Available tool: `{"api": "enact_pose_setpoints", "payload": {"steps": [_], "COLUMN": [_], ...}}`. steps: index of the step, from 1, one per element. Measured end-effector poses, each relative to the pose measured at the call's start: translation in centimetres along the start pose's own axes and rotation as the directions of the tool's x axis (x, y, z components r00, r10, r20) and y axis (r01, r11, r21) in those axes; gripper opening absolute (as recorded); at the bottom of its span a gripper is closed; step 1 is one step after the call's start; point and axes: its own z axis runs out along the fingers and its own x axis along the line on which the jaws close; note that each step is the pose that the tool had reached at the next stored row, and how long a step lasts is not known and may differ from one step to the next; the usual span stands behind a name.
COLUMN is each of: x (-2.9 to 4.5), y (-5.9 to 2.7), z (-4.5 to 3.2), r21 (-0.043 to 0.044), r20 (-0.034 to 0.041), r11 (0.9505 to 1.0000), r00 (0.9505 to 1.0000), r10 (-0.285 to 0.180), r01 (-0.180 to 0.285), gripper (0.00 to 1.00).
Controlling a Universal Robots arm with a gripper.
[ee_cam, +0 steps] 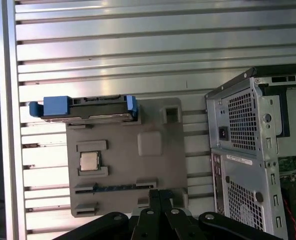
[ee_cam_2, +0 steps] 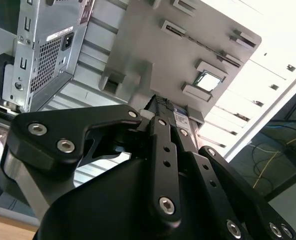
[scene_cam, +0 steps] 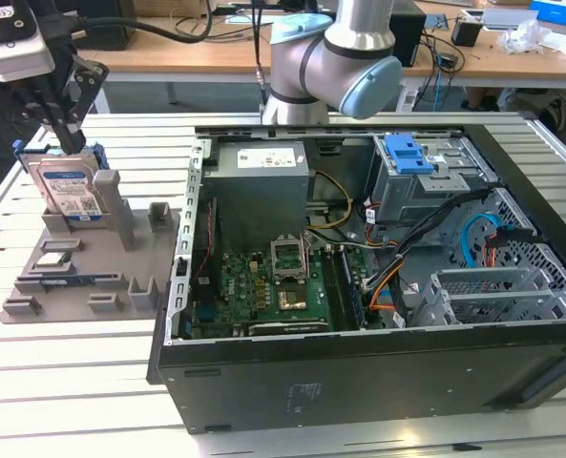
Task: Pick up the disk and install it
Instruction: 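Reach for the disk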
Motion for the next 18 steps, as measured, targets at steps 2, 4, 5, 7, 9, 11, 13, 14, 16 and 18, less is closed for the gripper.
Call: {"api": "enact_pose_setpoints", "payload": {"steps": [2, 4, 5, 7, 9, 11, 13, 14, 16, 18], "x": [0.37, 0.64, 0.85, 1.25, 1.47, 1.7, 1.88, 1.97, 2.26, 2.59], "y": [-0.03, -0.05, -0.06, -0.09, -0.11, -0.12, -0.14, -0.15, -0.17, -0.2], "z": [-0.01, -0.01, -0.02, -0.02, -0.03, -0.04, -0.04, -0.04, -0.05, -0.05], "r21": [0.0, 0.0, 0.0, -0.0001, 0.0, 0.0, 0.0, 0.0, 0.0001, 0.0001], "r20": [0.0, 0.0001, 0.0, 0.0001, 0.0, 0.0, 0.0, 0.0001, 0.0, 0.0], "r11": [1.0, 1.0, 1.0, 1.0, 1.0, 1.0, 1.0, 1.0, 1.0, 1.0], "r00": [1.0, 1.0, 1.0, 1.0, 1.0, 1.0, 1.0, 1.0, 1.0, 1.0], "r10": [0.0, 0.0, 0.0, 0.0, 0.0, 0.0, 0.0, 0.0, 0.0, 0.0], "r01": [0.0, 0.0, 0.0, 0.0, 0.0, 0.0, 0.0, 0.0, 0.0, 0.0], "gripper": [0.11, 0.11, 0.11, 0.11, 0.11, 0.11, 0.11, 0.11, 0.11, 0.11]}}
